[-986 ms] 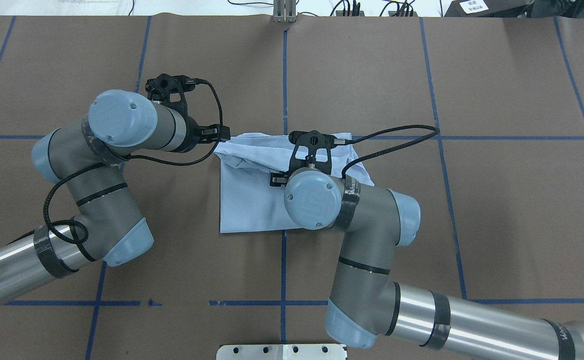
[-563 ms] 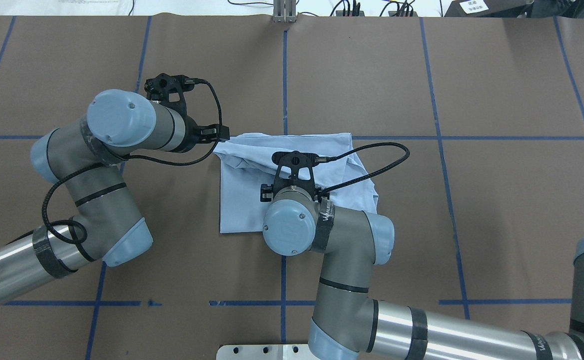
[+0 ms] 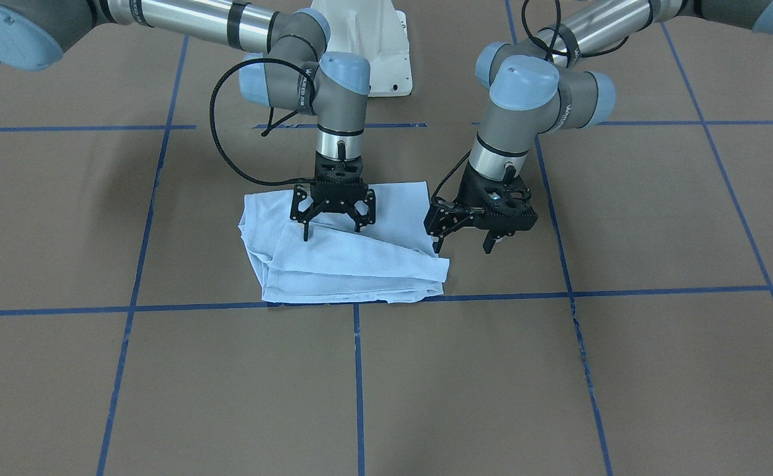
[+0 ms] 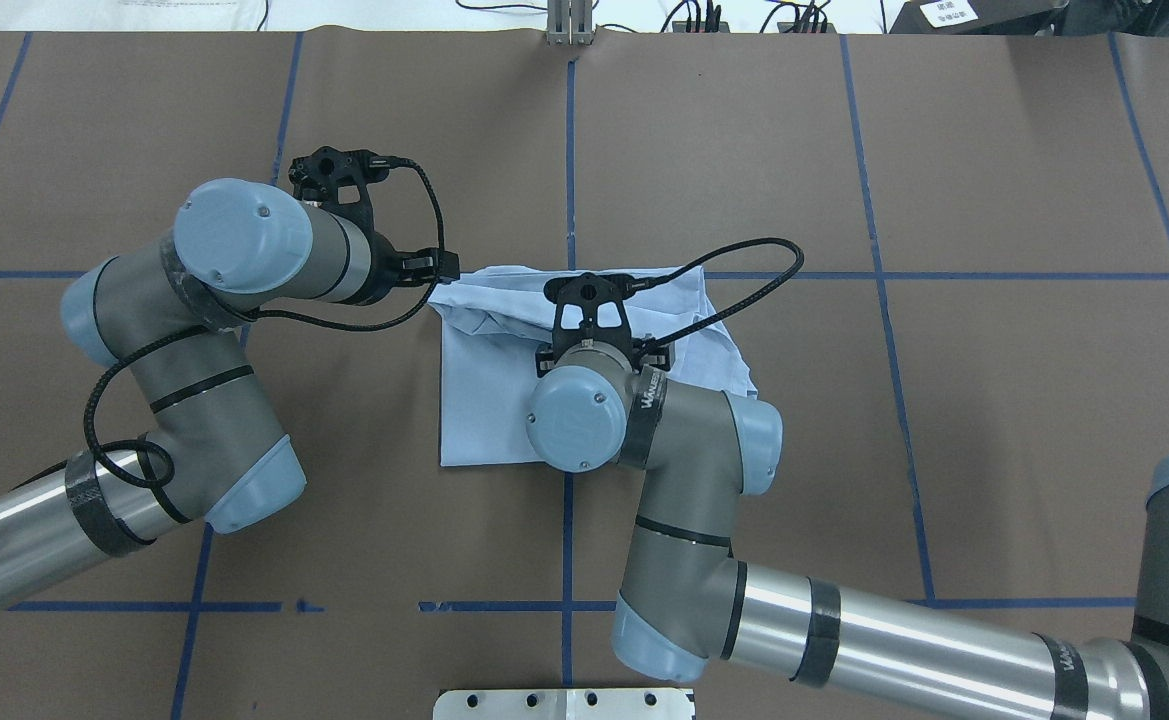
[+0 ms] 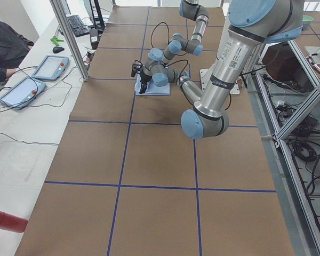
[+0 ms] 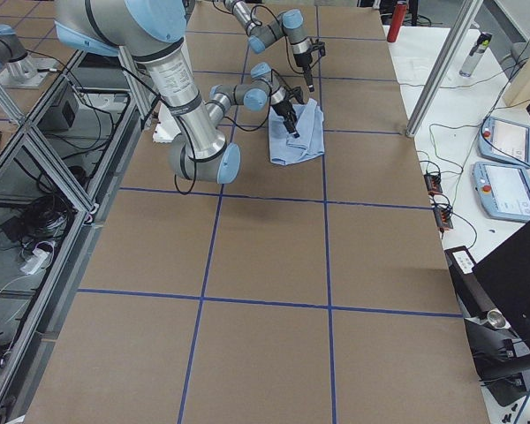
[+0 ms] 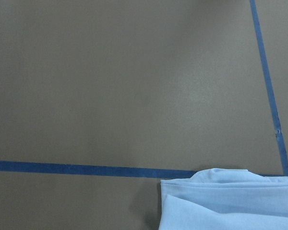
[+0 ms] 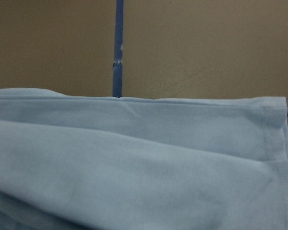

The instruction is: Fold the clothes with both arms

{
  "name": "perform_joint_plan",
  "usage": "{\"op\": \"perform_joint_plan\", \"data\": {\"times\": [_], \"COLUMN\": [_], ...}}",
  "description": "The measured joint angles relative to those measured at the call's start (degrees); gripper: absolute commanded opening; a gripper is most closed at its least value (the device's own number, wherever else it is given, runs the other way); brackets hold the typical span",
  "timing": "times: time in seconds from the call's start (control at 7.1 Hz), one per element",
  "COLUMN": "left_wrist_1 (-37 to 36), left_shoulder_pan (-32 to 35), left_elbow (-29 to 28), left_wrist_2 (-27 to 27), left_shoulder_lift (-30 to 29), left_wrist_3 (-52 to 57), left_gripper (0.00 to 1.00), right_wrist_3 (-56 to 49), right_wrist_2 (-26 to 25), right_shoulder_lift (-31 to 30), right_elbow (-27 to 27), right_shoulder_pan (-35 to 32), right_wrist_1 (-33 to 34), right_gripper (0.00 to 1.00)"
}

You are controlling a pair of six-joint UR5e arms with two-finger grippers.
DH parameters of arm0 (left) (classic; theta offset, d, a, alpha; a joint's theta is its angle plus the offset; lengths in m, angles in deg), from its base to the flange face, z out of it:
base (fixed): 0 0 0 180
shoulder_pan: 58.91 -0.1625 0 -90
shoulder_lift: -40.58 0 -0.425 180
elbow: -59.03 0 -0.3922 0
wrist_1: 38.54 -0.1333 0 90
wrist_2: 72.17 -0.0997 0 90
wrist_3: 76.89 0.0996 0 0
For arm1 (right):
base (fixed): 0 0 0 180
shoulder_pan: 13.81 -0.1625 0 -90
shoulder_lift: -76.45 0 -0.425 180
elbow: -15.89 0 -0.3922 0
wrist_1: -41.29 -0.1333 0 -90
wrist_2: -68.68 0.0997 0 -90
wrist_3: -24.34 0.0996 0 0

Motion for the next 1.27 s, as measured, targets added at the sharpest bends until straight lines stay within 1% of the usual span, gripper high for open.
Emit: {"op": "perform_joint_plan", "data": {"times": [0.28, 0.42, 0.7, 0.85, 0.99, 1.27], "left_wrist_1": [0.00, 0.02, 0.08, 0.08, 0.09, 0.07], "left_shoulder_pan": [0.00, 0.00, 0.00, 0.00, 0.00, 0.00], "left_elbow": [0.00, 0.00, 0.00, 0.00, 0.02, 0.38], "left_wrist_2": [0.02, 0.02, 0.02, 0.02, 0.02, 0.04], "left_shoulder_lift": [0.00, 0.00, 0.06, 0.10, 0.12, 0.10], "left_wrist_3": [-0.14, -0.20, -0.39, -0.44, -0.46, -0.50], "left_gripper": [1.00, 1.00, 1.00, 1.00, 1.00, 1.00], "right_wrist_3": [-10.98, -14.98, -19.31, -19.68, -19.59, -18.59], "right_wrist_2": [0.56, 1.79, 8.00, 12.14, 15.98, 22.19], "right_shoulder_lift": [0.20, 0.97, 4.72, 5.71, 6.13, 6.29], "right_elbow": [4.90, 7.91, 14.11, 15.09, 15.24, 14.45], "right_shoulder_pan": [-6.25, -9.51, -14.72, -15.95, -16.67, -17.27], "right_wrist_1": [-1.71, -4.08, -10.46, -13.44, -15.05, -15.69], "right_gripper": [1.00, 1.00, 1.00, 1.00, 1.00, 1.00]}}
